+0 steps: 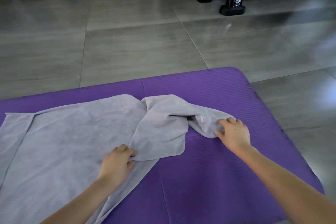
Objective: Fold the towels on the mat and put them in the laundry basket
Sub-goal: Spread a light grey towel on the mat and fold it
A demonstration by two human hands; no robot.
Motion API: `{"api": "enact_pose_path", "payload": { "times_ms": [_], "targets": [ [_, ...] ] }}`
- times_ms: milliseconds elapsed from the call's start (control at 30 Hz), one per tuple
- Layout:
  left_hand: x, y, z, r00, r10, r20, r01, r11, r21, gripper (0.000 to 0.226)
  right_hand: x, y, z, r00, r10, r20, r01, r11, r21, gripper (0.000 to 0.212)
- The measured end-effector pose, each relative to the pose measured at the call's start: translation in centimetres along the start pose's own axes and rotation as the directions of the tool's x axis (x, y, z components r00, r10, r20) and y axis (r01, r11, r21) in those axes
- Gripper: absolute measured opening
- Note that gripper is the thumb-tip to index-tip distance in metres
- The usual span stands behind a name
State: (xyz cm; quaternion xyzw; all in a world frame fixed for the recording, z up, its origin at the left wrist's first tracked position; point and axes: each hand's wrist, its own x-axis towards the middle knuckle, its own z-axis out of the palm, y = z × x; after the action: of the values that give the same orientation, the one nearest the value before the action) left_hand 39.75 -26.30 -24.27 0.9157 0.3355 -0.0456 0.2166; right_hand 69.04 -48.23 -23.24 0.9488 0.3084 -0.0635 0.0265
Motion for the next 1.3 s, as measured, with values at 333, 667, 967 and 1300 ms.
{"api": "enact_pose_path", "payload": {
  "times_ms": [333, 667, 967, 1300],
  "targets": [
    [0.3, 3.0, -5.2, 0.82, 0.216, 0.53, 0.007, 0.922, -0.386, 0.037, 5.0, 0.2, -5.2, 0.83, 0.006, -0.558, 0.082, 0.988, 0.131, 0.017],
    [0.0, 4.3, -3.2, 0.834, 0.317, 0.451, -0.345, 0.938, -0.021, 0.036, 6.1, -1.8, -6.5, 0.972, 0.128, -0.196, -0.096, 0.982, 0.165, 0.047],
    [0.3, 3.1, -1.1, 0.905, 0.151, 0.396, -0.222, 0.965, 0.138, 0.054, -5.8, -5.4, 0.3, 0.935, 0.162, 0.316, -0.286, 0.87, 0.401, 0.043],
    [0.4, 3.4, -1.2, 0.873, 0.135, 0.469, -0.259, 0.942, 0.211, 0.056, -9.0, -3.7, -4.3, 0.948, 0.312, 0.06, -0.254, 0.629, 0.734, 0.022]
  ]
}}
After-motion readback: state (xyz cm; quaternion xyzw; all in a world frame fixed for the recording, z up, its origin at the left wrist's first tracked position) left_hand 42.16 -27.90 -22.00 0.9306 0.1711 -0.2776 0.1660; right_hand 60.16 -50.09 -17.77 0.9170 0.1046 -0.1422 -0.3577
